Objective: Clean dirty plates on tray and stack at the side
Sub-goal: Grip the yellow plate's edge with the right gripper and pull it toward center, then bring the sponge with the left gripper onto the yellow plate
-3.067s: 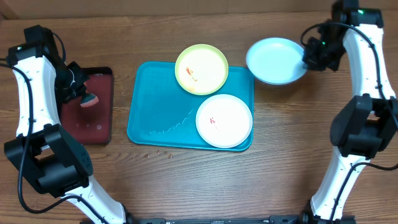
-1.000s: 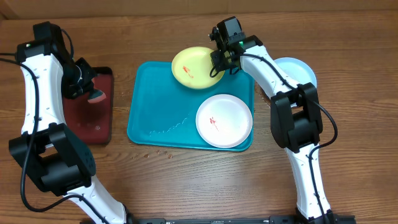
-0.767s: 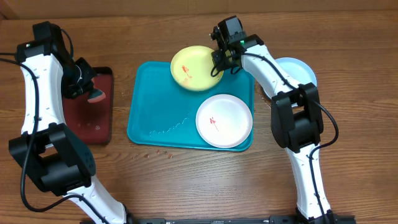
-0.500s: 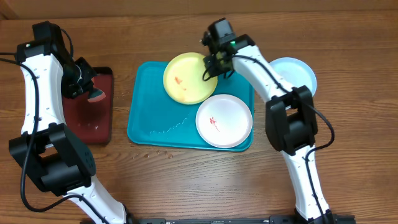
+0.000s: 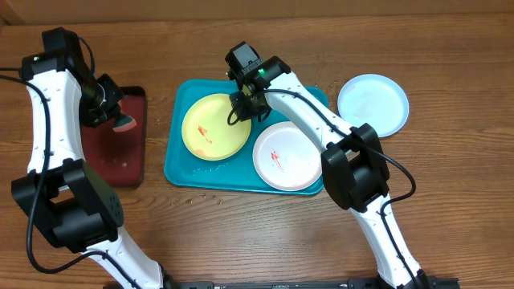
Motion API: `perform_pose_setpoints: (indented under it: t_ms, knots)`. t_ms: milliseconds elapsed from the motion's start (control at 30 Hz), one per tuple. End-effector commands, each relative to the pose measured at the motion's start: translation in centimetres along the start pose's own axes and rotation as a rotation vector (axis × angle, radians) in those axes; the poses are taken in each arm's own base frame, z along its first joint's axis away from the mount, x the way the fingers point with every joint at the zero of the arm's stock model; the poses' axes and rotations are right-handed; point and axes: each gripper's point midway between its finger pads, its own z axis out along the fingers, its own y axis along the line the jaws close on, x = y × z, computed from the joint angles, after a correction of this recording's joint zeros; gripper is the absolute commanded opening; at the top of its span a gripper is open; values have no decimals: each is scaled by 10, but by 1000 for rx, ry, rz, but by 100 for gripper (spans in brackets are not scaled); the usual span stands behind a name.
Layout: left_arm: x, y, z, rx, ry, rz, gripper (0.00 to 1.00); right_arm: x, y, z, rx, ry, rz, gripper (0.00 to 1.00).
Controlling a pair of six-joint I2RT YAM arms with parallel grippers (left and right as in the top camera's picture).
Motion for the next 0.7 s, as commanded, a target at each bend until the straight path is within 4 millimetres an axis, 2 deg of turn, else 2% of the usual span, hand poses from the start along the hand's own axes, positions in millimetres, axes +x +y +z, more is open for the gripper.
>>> perform_pose_setpoints:
  t_ms: [0,167,333,433,667]
  knots:
    - [1,-8,-9,28,-15,36,4,1,-7,8,5,-5,33,18]
    - [2,-9,-9,30,-15,38,4,7,-14,23,8,-3,22,19]
    - [5,-14,-9,37,-10,53,4,13,-16,30,10,9,23,18]
    - [8,-20,-8,42,-6,71,4,14,-13,30,5,13,21,4]
    - [23,-46,-6,53,5,160,4,26,-10,30,-9,64,165,4]
